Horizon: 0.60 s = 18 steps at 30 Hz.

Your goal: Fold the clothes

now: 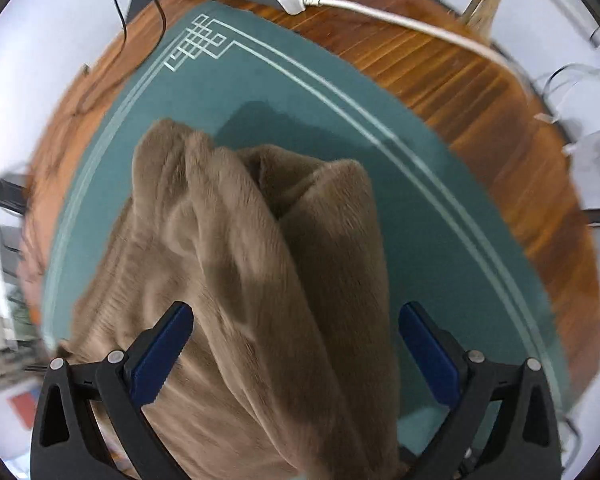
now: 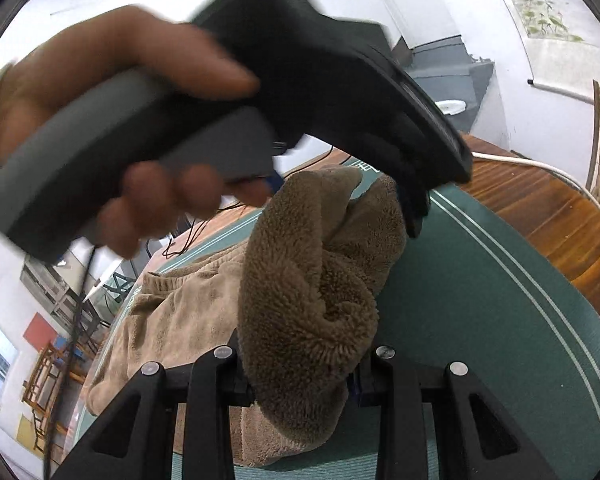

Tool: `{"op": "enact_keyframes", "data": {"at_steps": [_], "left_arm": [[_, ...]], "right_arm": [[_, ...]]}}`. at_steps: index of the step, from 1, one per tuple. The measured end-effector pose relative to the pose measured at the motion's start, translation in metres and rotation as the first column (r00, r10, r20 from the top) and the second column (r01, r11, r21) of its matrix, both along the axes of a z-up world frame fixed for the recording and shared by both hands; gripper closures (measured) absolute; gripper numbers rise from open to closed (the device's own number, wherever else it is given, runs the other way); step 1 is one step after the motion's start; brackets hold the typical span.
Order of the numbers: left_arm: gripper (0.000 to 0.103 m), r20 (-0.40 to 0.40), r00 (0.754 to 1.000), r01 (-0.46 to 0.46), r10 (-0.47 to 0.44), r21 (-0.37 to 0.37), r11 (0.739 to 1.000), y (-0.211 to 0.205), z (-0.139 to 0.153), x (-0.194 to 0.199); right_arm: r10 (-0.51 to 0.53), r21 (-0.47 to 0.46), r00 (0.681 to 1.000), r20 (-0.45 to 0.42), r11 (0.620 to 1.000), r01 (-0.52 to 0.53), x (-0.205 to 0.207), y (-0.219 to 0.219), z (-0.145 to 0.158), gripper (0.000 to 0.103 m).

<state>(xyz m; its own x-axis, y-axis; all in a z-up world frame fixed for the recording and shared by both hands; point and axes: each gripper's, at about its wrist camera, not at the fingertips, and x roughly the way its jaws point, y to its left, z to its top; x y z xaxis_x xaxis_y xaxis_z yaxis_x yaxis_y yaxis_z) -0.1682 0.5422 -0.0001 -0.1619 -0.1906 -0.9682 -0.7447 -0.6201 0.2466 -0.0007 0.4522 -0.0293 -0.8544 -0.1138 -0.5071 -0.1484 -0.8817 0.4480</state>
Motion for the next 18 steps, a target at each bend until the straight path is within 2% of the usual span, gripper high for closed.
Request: {"op": "enact_keyframes", "data": {"at_steps": [3, 6, 7, 9, 10, 13, 15, 18], "left_arm": [[0.0, -0.062, 0.996, 0.061, -0.068, -0.104, 0.993, 0.011, -0.016, 0.006], [0.0, -0.101, 0.984, 0.131, -0.145, -0.14, 0.981, 0.017, -0.024, 0.016], [0.006, -0.105, 0.983, 0.136, -0.15, -0.129, 0.982, 0.017, -0.023, 0.018], [0.034, -0.094, 0.985, 0.136, -0.147, -0.112, 0.984, 0.015, -0.022, 0.017], [0.054, -0.085, 0.986, 0.135, -0.144, -0.103, 0.985, 0.014, -0.021, 0.016], [0.068, -0.071, 0.991, 0.111, -0.113, -0.033, 0.993, 0.002, -0.008, 0.007], [0.071, -0.048, 0.997, 0.068, -0.066, 0.041, 0.997, -0.012, 0.005, -0.002], [0.074, -0.008, 1.0, 0.002, -0.001, 0.162, 0.987, -0.036, 0.028, -0.014]], "right_arm": [[0.01, 0.015, 1.0, -0.003, 1.0, -0.01, -0.001, -0.003, 0.0, 0.069], [0.021, 0.019, 1.0, -0.004, 1.0, -0.021, -0.003, -0.006, 0.001, 0.069], [0.021, 0.024, 1.0, -0.003, 0.999, -0.021, -0.004, -0.007, 0.001, 0.069], [0.017, 0.034, 1.0, 0.002, 0.999, -0.017, -0.006, -0.007, 0.001, 0.069], [0.015, 0.039, 1.0, 0.004, 0.999, -0.015, -0.008, -0.007, 0.0, 0.069], [-0.003, 0.045, 1.0, 0.014, 0.999, 0.002, -0.01, -0.004, -0.001, 0.069], [-0.017, 0.053, 1.0, 0.014, 0.998, 0.016, -0.01, -0.003, 0.001, 0.069], [-0.025, 0.067, 1.0, 0.007, 0.997, 0.024, -0.007, -0.006, 0.007, 0.069]]}}
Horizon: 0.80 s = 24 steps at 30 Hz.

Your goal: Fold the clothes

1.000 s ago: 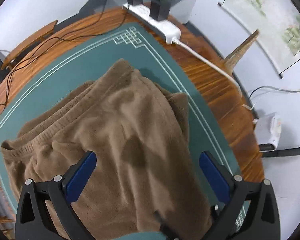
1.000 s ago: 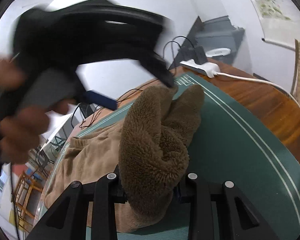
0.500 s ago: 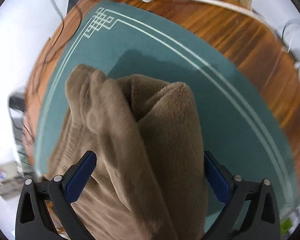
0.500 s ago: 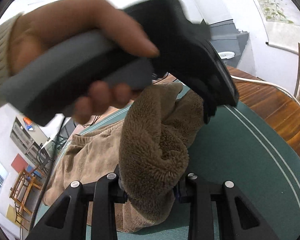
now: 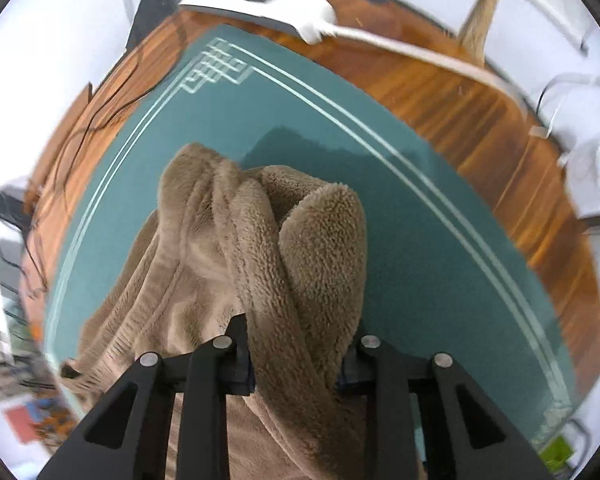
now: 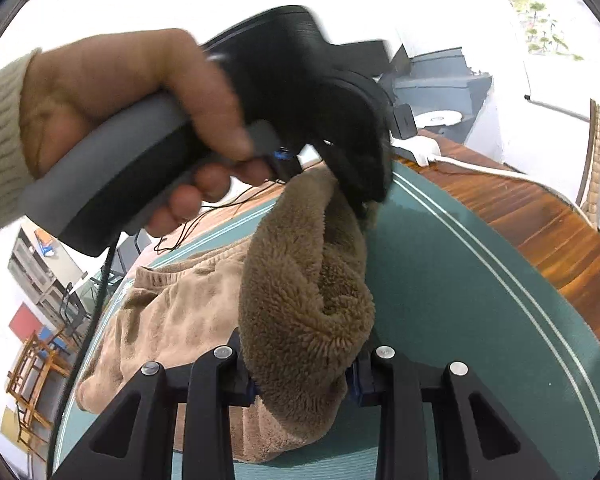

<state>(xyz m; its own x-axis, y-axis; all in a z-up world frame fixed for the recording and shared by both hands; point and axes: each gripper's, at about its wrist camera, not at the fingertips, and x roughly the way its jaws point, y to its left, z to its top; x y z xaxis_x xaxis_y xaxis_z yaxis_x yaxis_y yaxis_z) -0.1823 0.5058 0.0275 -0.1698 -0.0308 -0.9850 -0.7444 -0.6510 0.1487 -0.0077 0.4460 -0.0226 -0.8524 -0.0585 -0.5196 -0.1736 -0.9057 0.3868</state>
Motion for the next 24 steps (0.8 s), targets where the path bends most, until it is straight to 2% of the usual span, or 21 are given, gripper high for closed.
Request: {"op": "enact_keyframes", "data": {"at_steps": [3, 6, 11, 15, 18, 24], "left_arm": [[0.074, 0.028, 0.999, -0.046, 0.044, 0.107, 0.993, -0.026, 0.026, -0.009], [0.074, 0.055, 0.995, -0.093, 0.083, 0.219, 0.971, -0.063, 0.059, -0.019], [0.074, 0.068, 0.988, -0.153, 0.138, 0.371, 0.916, -0.143, 0.108, -0.033], [0.074, 0.108, 0.973, -0.232, 0.205, 0.466, 0.854, -0.227, 0.124, -0.053], [0.074, 0.14, 0.957, -0.289, 0.254, 0.516, 0.806, -0.29, 0.125, -0.062], [0.075, 0.237, 0.906, -0.421, 0.349, 0.579, 0.699, -0.41, 0.083, -0.074]], "right_arm": [[-0.001, 0.018, 1.0, -0.025, 1.0, 0.002, 0.013, -0.003, 0.016, 0.07], [0.009, 0.049, 0.998, -0.061, 0.999, -0.006, 0.018, -0.028, 0.036, 0.07], [0.063, 0.111, 0.991, -0.12, 0.993, -0.05, 0.028, -0.084, 0.072, 0.07], [0.136, 0.173, 0.981, -0.135, 0.978, -0.112, 0.004, -0.138, 0.085, 0.07], [0.199, 0.212, 0.973, -0.12, 0.962, -0.171, -0.019, -0.175, 0.081, 0.07], [0.328, 0.282, 0.944, -0.038, 0.91, -0.305, -0.044, -0.255, 0.058, 0.07]]}}
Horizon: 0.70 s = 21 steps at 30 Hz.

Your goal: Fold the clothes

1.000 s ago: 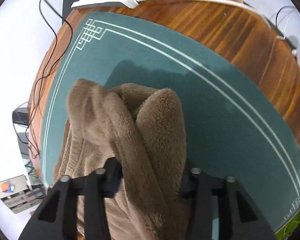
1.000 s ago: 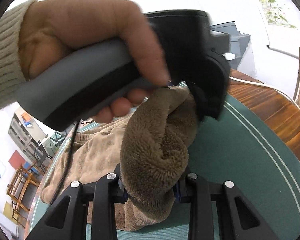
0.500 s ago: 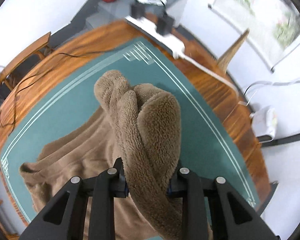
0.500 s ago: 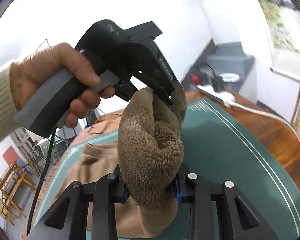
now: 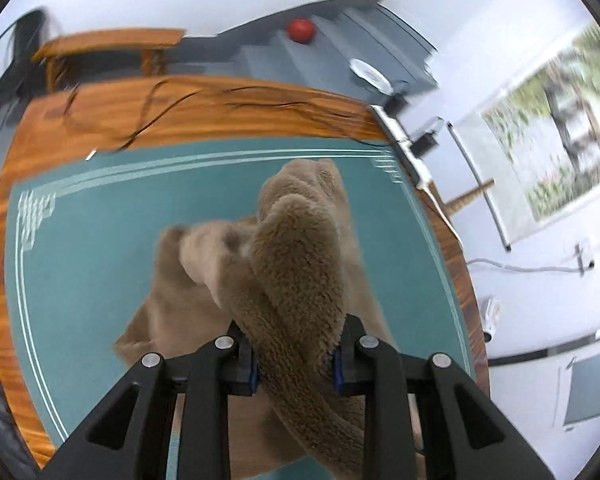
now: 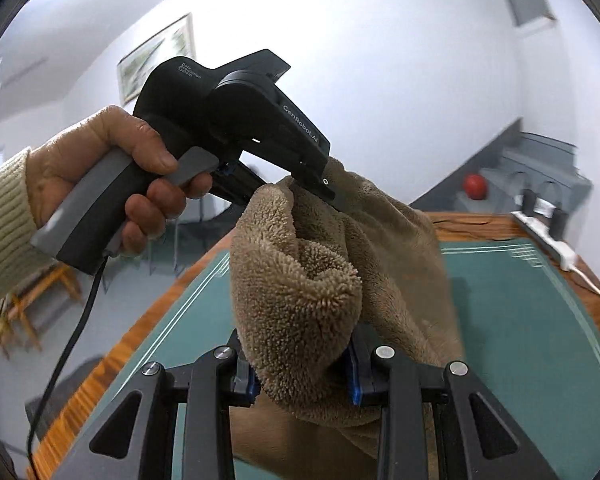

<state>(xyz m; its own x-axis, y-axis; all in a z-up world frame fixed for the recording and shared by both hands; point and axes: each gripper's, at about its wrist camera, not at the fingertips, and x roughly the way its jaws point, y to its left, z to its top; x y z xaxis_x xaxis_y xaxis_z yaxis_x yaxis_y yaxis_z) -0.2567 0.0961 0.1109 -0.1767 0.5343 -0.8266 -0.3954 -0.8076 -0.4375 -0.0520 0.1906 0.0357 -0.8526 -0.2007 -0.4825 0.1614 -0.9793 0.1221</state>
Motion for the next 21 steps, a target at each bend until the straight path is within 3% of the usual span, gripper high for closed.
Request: {"op": "enact_keyframes", "data": {"at_steps": [5, 11, 15, 16, 17, 19, 21], "left_arm": [[0.075, 0.062, 0.995, -0.078, 0.073, 0.081, 0.994, -0.071, -0.054, 0.002], [0.074, 0.092, 0.991, -0.113, 0.099, 0.159, 0.981, -0.101, -0.096, 0.002], [0.055, 0.093, 0.989, -0.133, 0.119, 0.166, 0.977, -0.106, -0.112, -0.001], [0.043, 0.093, 0.988, -0.138, 0.124, 0.162, 0.977, -0.106, -0.115, -0.002], [0.038, 0.093, 0.987, -0.142, 0.129, 0.158, 0.977, -0.107, -0.119, -0.002], [0.025, 0.085, 0.985, -0.16, 0.149, 0.138, 0.977, -0.112, -0.122, -0.003], [0.025, 0.093, 0.979, -0.191, 0.18, 0.136, 0.972, -0.121, -0.12, -0.002]], "right_arm": [[0.076, 0.082, 0.993, 0.091, 0.993, -0.083, -0.016, -0.04, -0.043, 0.07], [0.109, 0.159, 0.98, 0.168, 0.978, -0.136, -0.011, -0.078, -0.072, 0.069], [0.122, 0.219, 0.974, 0.189, 0.962, -0.163, -0.011, -0.092, -0.087, 0.064], [0.141, 0.208, 0.971, 0.191, 0.961, -0.18, -0.009, -0.092, -0.088, 0.052], [0.166, 0.182, 0.966, 0.198, 0.962, -0.203, -0.008, -0.092, -0.087, 0.043], [0.209, 0.131, 0.955, 0.212, 0.962, -0.24, 0.0, -0.096, -0.081, 0.04], [0.25, 0.061, 0.945, 0.21, 0.962, -0.268, 0.008, -0.089, -0.071, 0.039]]}}
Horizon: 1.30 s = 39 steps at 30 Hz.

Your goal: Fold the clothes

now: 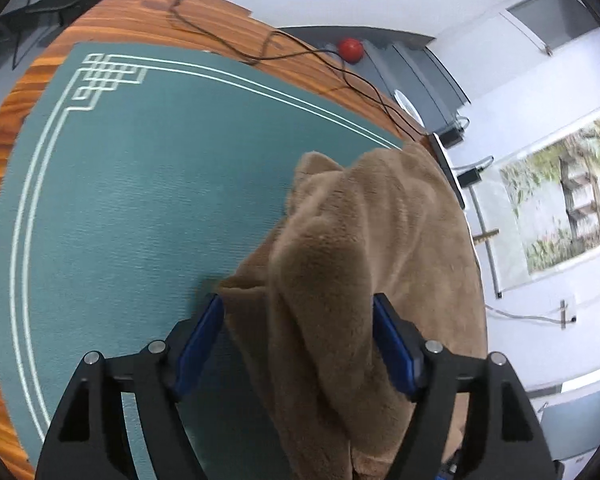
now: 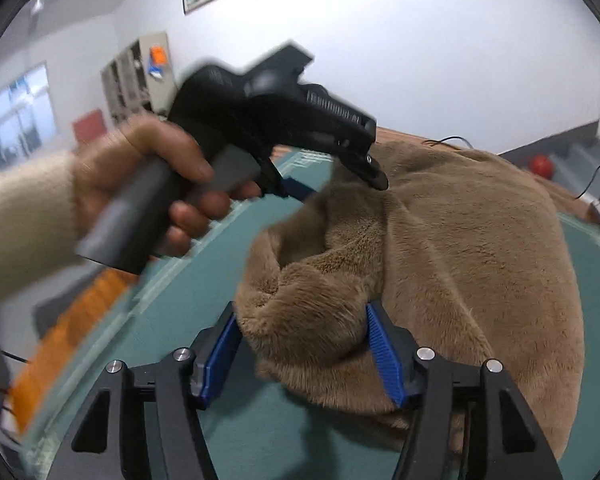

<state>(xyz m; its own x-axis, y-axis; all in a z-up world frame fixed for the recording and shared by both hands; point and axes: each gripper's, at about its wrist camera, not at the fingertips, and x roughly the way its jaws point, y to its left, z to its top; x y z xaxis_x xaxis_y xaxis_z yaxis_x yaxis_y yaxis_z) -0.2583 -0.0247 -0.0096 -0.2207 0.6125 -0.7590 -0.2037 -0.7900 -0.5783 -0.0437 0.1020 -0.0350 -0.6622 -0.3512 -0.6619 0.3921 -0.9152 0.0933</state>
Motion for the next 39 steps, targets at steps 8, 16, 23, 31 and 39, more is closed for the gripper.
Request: {"op": "enact_keyframes", "data": {"at_steps": [8, 16, 23, 31, 39], "left_arm": [[0.024, -0.119, 0.992, -0.037, 0.042, 0.043, 0.998, -0.014, 0.056, 0.047], [0.023, -0.188, 0.978, 0.088, -0.09, -0.018, 0.996, 0.047, 0.053, 0.111], [0.017, -0.097, 0.995, 0.016, -0.028, -0.117, 0.993, 0.045, -0.013, 0.114], [0.013, -0.126, 0.992, -0.031, 0.01, -0.165, 0.986, 0.048, 0.001, 0.119], [0.011, -0.303, 0.953, -0.063, 0.026, -0.115, 0.991, 0.068, 0.075, 0.082]], "right_arm": [[-0.234, -0.055, 0.969, -0.076, 0.972, 0.23, 0.03, 0.08, 0.035, 0.039], [-0.266, 0.018, 0.962, -0.056, 0.964, 0.267, 0.025, 0.099, 0.025, 0.039], [-0.223, 0.087, 0.975, -0.013, 0.971, 0.223, 0.031, 0.099, -0.001, 0.039], [-0.219, 0.139, 0.976, -0.012, 0.966, 0.219, 0.024, 0.097, -0.018, 0.038], [-0.301, 0.044, 0.951, -0.068, 0.952, 0.304, 0.012, 0.114, 0.029, 0.038]]}}
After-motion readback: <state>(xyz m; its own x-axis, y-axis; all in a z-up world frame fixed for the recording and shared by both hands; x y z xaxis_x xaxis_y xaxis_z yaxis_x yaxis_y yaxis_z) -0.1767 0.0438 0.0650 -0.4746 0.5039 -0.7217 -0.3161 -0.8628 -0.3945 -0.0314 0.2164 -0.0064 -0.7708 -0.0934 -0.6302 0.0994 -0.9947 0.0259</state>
